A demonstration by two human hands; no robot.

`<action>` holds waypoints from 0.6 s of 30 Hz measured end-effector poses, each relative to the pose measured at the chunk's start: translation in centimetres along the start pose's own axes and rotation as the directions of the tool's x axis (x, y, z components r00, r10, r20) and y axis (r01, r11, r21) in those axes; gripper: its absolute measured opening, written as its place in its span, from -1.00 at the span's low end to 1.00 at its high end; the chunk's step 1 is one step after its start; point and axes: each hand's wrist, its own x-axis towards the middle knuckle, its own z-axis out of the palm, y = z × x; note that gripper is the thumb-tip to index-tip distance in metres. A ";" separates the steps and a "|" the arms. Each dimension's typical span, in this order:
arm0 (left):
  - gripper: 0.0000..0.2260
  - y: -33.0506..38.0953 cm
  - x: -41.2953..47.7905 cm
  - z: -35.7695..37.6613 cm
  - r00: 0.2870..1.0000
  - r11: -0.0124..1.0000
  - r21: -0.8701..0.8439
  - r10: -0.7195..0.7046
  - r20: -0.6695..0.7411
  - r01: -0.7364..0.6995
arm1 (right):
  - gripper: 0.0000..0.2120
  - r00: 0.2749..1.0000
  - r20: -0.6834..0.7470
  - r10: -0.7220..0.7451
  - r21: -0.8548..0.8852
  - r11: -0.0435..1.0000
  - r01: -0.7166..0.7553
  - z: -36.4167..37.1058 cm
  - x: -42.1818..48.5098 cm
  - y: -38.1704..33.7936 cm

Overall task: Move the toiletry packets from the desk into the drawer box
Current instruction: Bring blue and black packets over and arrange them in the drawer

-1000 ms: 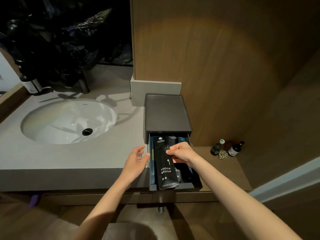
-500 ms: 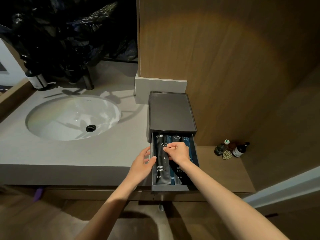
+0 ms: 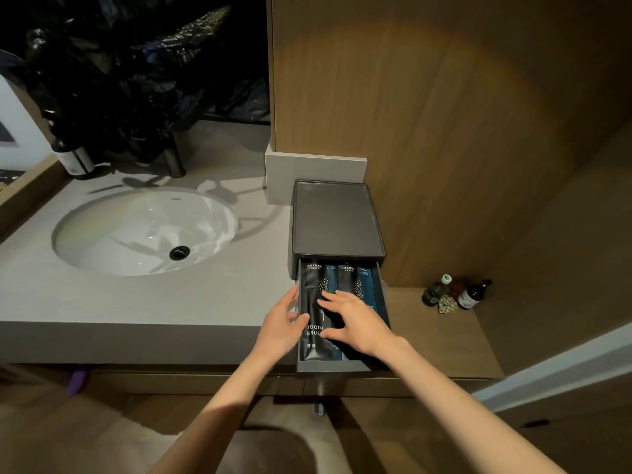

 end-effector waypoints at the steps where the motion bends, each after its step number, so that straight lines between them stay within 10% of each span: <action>1: -0.42 0.0 0.1 0.1 1.000 1.000 0.016 0.008 -0.003 -0.008 | -0.35 1.000 0.004 0.005 -0.005 1.000 -0.005 0.1 0.1 -0.2; 6: -0.35 0.1 -0.1 0.5 0.984 0.968 0.190 0.175 -0.029 -0.166 | -0.44 0.999 -0.033 0.019 0.059 0.998 -0.017 0.1 -0.1 0.4; 10: -0.39 0.5 -0.6 0.6 0.940 0.749 0.598 0.342 0.020 -0.285 | -0.53 0.933 -0.270 0.239 0.261 0.951 -0.168 -0.1 -0.6 1.5; 18: -0.46 0.6 0.1 0.8 0.959 0.366 0.891 0.189 0.211 -0.268 | -0.36 0.896 -0.138 0.423 0.370 0.861 -0.350 1.1 0.2 1.1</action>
